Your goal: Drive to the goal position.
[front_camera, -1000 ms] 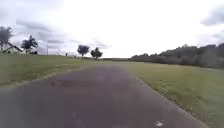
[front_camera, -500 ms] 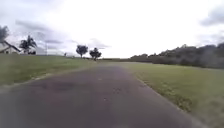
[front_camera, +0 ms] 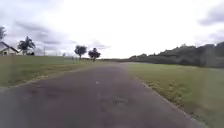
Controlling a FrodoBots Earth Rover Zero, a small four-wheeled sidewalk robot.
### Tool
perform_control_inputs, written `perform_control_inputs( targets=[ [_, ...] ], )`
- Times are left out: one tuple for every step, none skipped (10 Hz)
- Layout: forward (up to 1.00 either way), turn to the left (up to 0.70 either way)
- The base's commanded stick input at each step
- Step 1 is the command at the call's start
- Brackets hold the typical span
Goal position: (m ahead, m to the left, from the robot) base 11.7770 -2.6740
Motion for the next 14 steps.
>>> perform_control_inputs(
  targets=[
    [0.7, 0.0],
    [0.7, 0.0],
    [0.7, 0.0],
    [0.7, 0.0],
    [0.7, 0.0],
    [0.7, 0.0],
    [0.7, 0.0],
    [0.7, 0.03],
    [0.7, 0.04],
    [0.7, 0.04],
    [0.7, 0.15],
    [0.7, 0.31],
    [0.7, 0.35],
    [0.7, 0.35]
  ],
)
